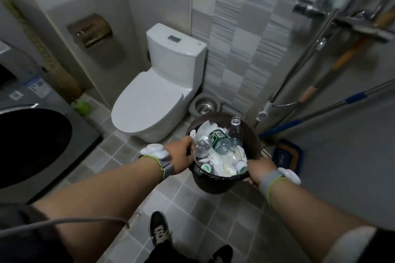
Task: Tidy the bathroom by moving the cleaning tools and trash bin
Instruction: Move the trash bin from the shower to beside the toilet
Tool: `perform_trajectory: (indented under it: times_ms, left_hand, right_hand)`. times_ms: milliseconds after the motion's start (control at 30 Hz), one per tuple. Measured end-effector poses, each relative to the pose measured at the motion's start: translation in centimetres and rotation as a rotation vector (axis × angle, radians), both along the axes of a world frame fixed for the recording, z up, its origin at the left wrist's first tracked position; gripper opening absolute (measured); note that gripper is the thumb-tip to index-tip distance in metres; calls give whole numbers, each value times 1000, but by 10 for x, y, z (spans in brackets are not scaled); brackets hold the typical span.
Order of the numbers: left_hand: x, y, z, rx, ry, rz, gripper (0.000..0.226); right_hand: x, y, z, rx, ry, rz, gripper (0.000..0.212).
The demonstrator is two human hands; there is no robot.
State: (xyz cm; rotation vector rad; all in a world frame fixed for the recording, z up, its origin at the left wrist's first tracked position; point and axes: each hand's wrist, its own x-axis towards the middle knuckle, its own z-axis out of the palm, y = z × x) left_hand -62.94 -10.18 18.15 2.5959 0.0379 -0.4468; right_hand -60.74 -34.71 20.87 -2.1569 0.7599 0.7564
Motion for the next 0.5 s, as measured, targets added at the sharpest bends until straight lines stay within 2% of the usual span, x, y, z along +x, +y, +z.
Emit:
perform_trajectory:
  times_ms: [200, 267, 367, 500]
  left_hand:
    - [19, 91, 23, 129, -38, -78, 22]
    - [28, 128, 34, 132, -70, -54, 22]
    - [39, 175, 46, 122, -137, 13, 26]
    - [50, 224, 56, 145, -166, 49, 26]
  right_hand:
    - [23, 85, 36, 71, -41, 3, 23]
    - [38, 124, 43, 107, -46, -12, 18]
    - [58, 169, 39, 95, -40, 12, 25]
    - [89, 216, 33, 87, -60, 71, 21]
